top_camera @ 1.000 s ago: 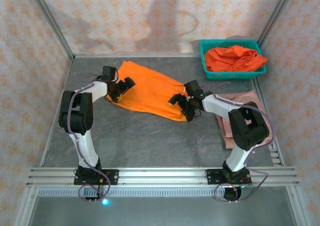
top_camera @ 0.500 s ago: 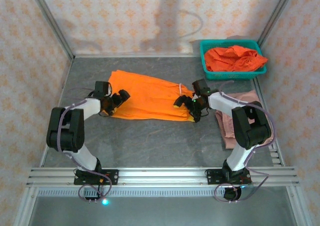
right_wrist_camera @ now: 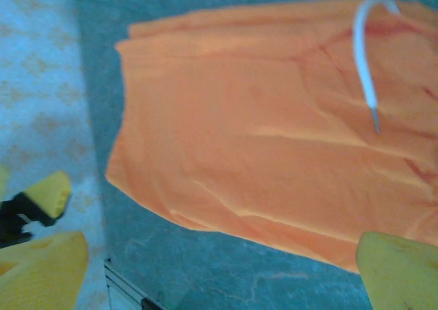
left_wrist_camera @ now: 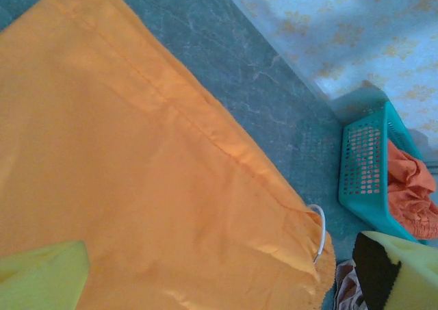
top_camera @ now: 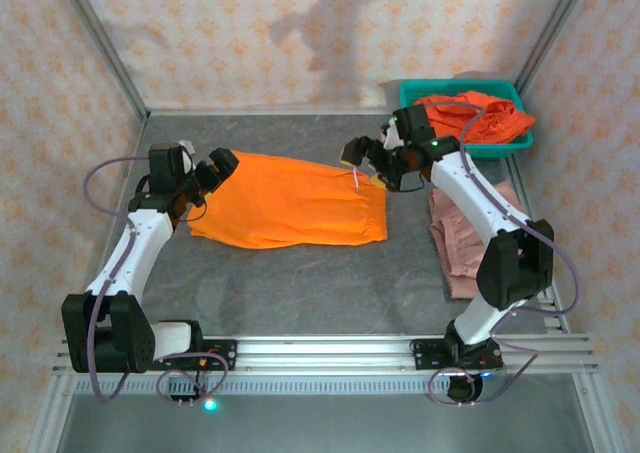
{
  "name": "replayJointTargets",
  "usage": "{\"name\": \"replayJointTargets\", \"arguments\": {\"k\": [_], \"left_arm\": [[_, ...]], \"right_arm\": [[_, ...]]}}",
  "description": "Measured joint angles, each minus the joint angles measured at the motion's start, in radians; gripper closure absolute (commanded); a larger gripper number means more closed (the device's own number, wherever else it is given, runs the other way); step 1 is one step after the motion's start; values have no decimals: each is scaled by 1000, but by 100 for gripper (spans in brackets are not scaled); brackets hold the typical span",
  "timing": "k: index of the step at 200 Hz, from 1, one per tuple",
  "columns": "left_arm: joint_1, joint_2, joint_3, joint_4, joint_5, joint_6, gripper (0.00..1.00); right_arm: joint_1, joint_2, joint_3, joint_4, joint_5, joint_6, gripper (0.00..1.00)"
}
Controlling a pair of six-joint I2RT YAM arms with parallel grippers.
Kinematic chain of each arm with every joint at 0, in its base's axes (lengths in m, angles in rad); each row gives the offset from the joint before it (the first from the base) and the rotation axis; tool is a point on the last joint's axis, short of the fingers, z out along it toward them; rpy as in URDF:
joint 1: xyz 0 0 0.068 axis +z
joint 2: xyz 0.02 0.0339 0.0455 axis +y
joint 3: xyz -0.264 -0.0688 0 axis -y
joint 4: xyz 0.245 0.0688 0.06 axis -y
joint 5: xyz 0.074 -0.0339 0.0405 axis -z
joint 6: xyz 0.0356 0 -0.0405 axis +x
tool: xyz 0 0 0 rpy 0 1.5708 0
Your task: Fold and stack the shorts
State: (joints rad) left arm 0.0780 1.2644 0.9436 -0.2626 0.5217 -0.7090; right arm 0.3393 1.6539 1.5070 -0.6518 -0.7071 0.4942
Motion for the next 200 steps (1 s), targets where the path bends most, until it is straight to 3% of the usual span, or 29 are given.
{"name": "replayJointTargets", "arguments": {"k": [95,200], "left_arm": [[94,170,-200,182,29,-57,0],[141,198,-352,348,-76,-53,0]], "right_arm": [[-1,367,98,-15,-13,-15,0],[-27,456,136,-21,-4,-53,0]]}}
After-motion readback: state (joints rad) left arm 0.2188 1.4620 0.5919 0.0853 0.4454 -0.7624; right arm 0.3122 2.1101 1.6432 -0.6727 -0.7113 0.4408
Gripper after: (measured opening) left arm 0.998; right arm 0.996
